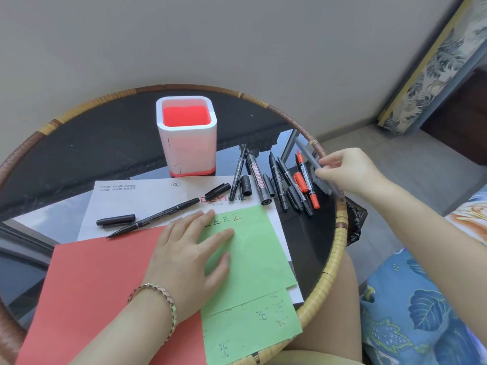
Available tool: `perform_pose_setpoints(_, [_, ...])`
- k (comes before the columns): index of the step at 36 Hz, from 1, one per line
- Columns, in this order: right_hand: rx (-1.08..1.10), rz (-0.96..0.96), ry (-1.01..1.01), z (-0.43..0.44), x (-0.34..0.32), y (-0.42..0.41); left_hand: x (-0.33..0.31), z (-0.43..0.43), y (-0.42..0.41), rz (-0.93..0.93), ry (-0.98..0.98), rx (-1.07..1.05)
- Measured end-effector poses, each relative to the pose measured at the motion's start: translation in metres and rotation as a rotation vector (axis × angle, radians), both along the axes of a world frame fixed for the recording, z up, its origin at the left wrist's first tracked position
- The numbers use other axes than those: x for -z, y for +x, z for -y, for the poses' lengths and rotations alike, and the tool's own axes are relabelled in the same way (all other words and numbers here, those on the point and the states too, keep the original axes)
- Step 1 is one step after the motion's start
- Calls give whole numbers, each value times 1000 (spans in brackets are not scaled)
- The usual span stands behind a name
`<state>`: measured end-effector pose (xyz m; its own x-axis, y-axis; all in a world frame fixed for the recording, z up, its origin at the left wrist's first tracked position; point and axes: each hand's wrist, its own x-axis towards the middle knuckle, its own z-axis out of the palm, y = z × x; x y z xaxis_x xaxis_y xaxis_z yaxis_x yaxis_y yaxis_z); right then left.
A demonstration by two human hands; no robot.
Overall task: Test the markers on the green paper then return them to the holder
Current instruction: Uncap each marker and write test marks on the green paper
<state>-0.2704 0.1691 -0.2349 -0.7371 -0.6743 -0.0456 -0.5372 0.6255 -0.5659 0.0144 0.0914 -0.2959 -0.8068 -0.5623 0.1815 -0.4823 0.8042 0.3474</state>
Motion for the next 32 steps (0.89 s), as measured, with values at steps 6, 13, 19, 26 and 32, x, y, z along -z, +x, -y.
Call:
perform_pose_setpoints(6, [-147, 312, -325, 0, -23, 45, 1, 1, 0, -16, -3, 5])
perform_pose_setpoints(13, [-213, 502, -548, 4, -10, 98, 0, -1, -2, -11, -5, -6])
perform_pose_setpoints(19, [-239, 652, -531, 16, 12, 127, 1, 1, -2, -24, 10, 5])
perform_pose_setpoints(26, [-16, 450, -581, 26, 34, 131, 4, 1, -1, -49, 4, 11])
perform_pose_setpoints(32, [89, 331, -644, 26, 44, 125, 5, 1, -1, -59, 3, 3])
